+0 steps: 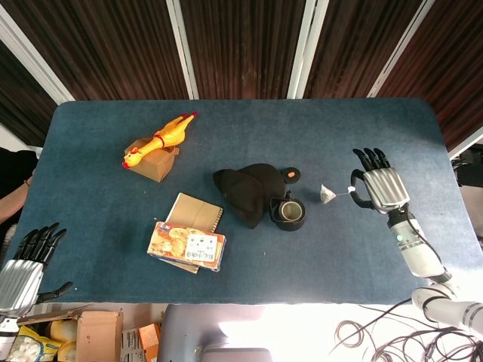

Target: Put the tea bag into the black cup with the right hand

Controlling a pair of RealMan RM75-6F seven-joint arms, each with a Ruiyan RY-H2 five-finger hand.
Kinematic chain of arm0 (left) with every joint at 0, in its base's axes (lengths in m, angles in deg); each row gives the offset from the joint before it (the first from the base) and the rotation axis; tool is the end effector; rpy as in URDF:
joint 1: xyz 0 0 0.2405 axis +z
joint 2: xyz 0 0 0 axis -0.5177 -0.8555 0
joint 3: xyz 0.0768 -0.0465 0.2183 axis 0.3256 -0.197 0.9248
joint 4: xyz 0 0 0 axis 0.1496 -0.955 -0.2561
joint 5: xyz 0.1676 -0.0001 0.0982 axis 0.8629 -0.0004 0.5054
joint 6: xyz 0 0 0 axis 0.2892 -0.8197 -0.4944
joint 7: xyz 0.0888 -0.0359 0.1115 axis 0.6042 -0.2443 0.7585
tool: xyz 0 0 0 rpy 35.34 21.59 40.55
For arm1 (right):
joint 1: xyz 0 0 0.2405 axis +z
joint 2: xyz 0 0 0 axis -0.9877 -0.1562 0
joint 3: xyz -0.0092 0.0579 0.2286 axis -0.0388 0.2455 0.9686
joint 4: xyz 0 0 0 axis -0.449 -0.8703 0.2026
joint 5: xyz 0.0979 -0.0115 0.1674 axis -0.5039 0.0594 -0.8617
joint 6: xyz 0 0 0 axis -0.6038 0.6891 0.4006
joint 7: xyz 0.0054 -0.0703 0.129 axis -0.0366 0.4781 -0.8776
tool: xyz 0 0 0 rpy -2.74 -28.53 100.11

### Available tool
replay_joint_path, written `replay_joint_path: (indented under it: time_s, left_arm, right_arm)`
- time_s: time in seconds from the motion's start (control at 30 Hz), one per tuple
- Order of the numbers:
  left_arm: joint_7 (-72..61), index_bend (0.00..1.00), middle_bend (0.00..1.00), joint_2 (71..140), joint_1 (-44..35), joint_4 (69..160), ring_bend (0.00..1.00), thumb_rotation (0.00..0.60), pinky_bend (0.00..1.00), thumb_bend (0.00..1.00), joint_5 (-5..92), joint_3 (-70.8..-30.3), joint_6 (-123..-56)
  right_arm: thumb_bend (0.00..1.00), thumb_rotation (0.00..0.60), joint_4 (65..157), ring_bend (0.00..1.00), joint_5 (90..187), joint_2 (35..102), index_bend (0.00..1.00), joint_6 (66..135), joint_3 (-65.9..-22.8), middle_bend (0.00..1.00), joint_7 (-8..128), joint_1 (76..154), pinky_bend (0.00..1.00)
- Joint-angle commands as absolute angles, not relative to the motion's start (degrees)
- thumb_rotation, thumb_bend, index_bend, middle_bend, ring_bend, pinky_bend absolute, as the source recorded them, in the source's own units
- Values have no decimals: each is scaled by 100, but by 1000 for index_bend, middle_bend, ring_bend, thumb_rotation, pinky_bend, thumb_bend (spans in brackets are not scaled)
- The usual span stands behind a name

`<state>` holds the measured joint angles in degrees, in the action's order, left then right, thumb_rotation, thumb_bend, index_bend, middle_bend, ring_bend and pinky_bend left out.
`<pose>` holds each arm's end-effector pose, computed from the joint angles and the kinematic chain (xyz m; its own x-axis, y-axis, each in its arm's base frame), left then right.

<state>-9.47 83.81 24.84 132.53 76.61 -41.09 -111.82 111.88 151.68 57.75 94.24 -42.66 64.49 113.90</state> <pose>-0.2755 0.1734 0.1656 0.4220 0.0379 0.9058 0.8959 -0.1700 -0.4103 -0.2333 -0.3543 0.1287 0.5373 -0.0644 0.8410 -0.8306 -0.2135 0.5143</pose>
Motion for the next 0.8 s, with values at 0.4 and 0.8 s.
replay_joint_path:
  time_s: [0.4, 0.8]
  left_arm:
    - [-949, 0, 0, 8375, 2484, 13257, 0, 600, 68, 21, 7660, -4104, -11186]
    - [-1019, 0, 0, 8348, 2506, 13242, 0, 600, 68, 20, 7664, -4107, -11241]
  right_arm:
    - [307, 600, 12605, 0, 14727, 5152, 560, 9689, -3871, 45, 7444, 11593, 0]
    - [306, 600, 13125, 0, 14494, 5241, 559, 9699, -3755, 46, 8035, 11886, 0]
